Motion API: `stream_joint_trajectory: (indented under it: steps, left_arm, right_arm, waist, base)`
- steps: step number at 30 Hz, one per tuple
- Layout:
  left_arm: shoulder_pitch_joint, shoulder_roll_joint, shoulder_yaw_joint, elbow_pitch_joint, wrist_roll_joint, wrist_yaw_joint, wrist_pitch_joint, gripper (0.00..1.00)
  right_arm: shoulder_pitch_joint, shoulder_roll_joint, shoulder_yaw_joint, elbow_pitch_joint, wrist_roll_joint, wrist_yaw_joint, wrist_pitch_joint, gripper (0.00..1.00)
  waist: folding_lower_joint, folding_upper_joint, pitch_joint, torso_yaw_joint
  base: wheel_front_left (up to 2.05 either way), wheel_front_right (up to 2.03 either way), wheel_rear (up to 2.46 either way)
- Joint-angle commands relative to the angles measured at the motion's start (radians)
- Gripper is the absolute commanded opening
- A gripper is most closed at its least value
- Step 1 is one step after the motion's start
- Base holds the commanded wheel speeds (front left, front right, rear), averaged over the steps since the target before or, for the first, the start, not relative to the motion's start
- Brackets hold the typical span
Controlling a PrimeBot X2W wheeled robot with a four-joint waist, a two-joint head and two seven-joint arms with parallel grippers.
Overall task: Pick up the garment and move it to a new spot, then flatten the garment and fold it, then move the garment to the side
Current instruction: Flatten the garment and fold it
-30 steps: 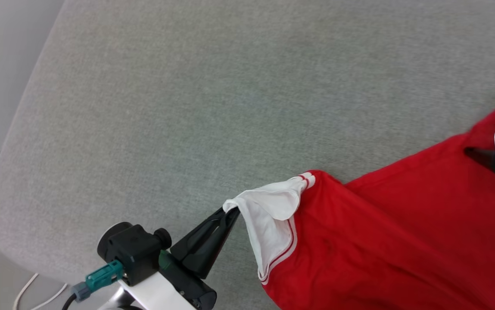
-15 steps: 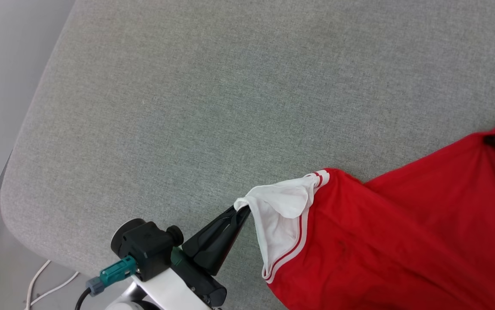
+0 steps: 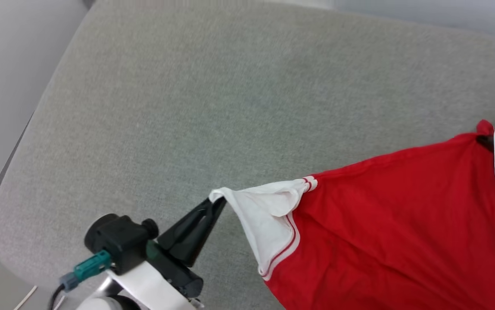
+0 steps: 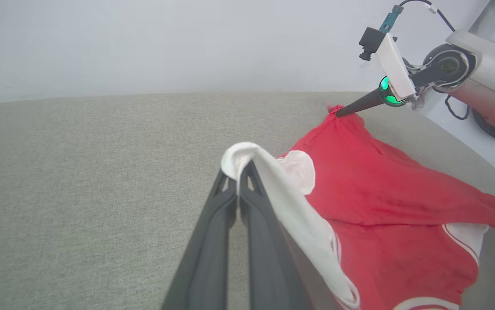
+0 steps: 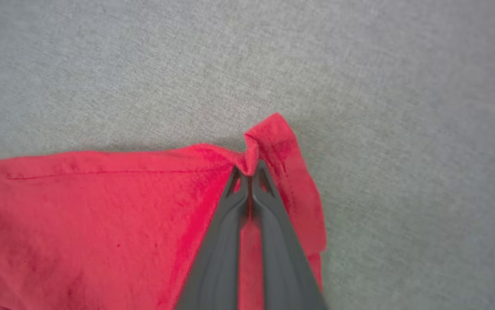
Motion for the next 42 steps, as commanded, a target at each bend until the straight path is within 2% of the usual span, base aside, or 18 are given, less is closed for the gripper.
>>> stream_joint_trajectory:
  steps: [1,8,14,22,24,35,42]
  left_arm:
    - [0.012,0.015,0.017,-0.011,-0.006,0.009,0.004,0.00]
    - [-0.003,0.086,0.098,-0.060,-0.018,0.045,0.031,0.00]
    - [-0.045,0.135,0.172,-0.110,-0.027,0.065,0.051,0.00]
    - [-0.179,0.203,0.303,-0.181,-0.023,0.106,0.089,0.00]
    - [-0.212,0.204,0.328,-0.199,-0.029,0.119,0.093,0.00]
    - [-0.409,0.217,0.434,-0.221,-0.034,0.182,0.128,0.00]
    - [-0.558,0.243,0.461,-0.189,-0.037,0.175,0.157,0.00]
  right_arm:
    - [-0.015,-0.010,0.012,-0.004,0.017,-0.001,-0.030,0.00]
    - [-0.021,-0.024,0.003,-0.084,0.093,-0.001,-0.122,0.00]
    - [-0.039,-0.012,-0.012,-0.183,0.118,-0.001,-0.152,0.00]
    - [-0.061,0.057,-0.050,-0.374,0.170,-0.001,-0.172,0.00]
    - [-0.063,0.085,-0.066,-0.408,0.197,-0.001,-0.166,0.00]
    - [-0.105,0.121,-0.075,-0.528,0.177,-0.001,-0.220,0.00]
    - [-0.155,0.133,-0.079,-0.562,0.158,-0.001,-0.257,0.00]
  waist:
    - [0.0000,0.0000,-0.072,-0.053]
    - [0.0000,0.0000,-0.188,-0.141]
    - [0.0000,0.0000,-0.248,-0.208]
    - [0.0000,0.0000,-0.311,-0.315]
    - [0.0000,0.0000,-0.313,-0.338]
    - [0.0000,0.0000,-0.270,-0.411]
    - [0.0000,0.0000,-0.192,-0.429]
  base:
    - [0.00,0.00,0.00]
    - [0.00,0.00,0.00]
    - [0.00,0.00,0.00]
    - [0.00,0.00,0.00]
    - [0.00,0.00,0.00]
    - [0.00,0.00,0.00]
    - [0.00,0.00,0.00]
